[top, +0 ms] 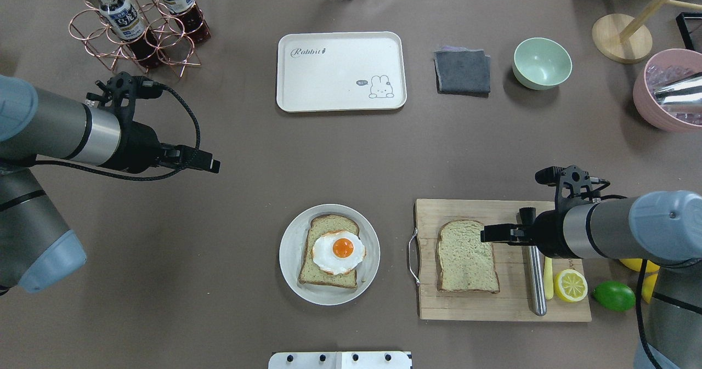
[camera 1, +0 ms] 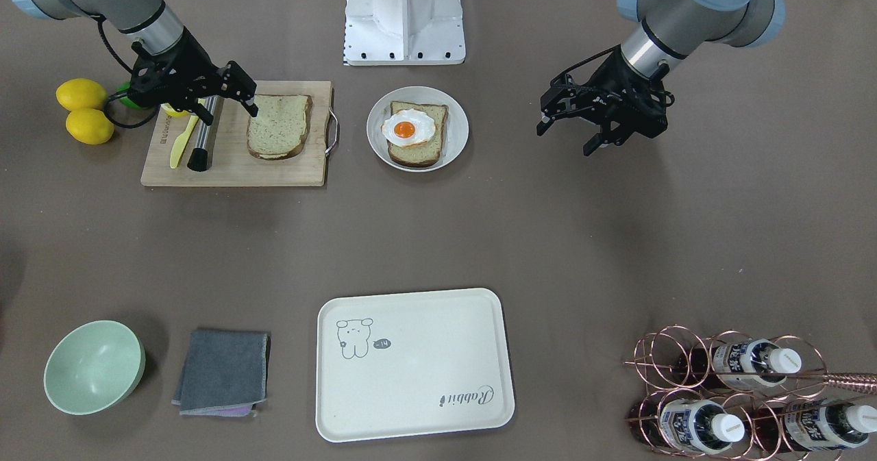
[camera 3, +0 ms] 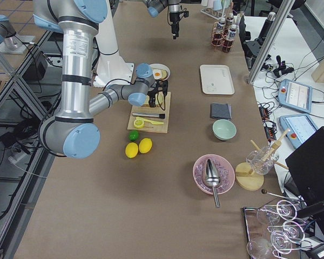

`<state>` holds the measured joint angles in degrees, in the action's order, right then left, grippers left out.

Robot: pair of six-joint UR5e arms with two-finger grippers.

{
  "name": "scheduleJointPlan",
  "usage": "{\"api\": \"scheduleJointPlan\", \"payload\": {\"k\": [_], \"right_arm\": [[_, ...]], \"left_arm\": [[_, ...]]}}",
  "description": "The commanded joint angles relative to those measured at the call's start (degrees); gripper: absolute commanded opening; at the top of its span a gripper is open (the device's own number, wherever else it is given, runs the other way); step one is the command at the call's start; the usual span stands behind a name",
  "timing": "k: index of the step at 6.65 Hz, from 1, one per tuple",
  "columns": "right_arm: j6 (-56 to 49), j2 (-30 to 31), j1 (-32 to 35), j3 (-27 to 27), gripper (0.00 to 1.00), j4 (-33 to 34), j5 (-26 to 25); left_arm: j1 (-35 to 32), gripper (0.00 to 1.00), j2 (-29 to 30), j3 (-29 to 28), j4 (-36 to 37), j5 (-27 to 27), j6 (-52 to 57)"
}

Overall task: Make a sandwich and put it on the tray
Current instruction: 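Lower the right gripper to the board's bread slice while the left arm hovers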

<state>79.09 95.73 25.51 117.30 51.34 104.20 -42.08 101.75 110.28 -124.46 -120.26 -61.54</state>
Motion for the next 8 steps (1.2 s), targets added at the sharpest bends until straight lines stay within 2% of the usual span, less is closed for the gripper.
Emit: {"api": "scheduleJointPlan", "payload": {"k": [1, 2, 3, 8], "right_arm": [[2.2, 2.7, -5.6, -0.4, 0.94, -5.2, -5.6], [4.7, 3.5, -7.6, -0.4, 0.80, -6.0, -7.5], [5.1, 3.6, -8.5, -0.4, 0.75, -6.0, -8.6], [5.3, 3.8, -10.6, -1.5, 0.74, -6.0, -10.4]], "left_arm": [[0.1, 0.98, 0.4, -0.1, 0.0, 0.1, -0.1], [0.1, 0.98, 0.4, -0.1, 0.0, 0.2, -0.1], [0.2, 0.98, 0.4, -0.1, 0.0, 0.2, -0.1], [0.2, 0.98, 0.4, 0.0, 0.0, 1.0, -0.1]]}}
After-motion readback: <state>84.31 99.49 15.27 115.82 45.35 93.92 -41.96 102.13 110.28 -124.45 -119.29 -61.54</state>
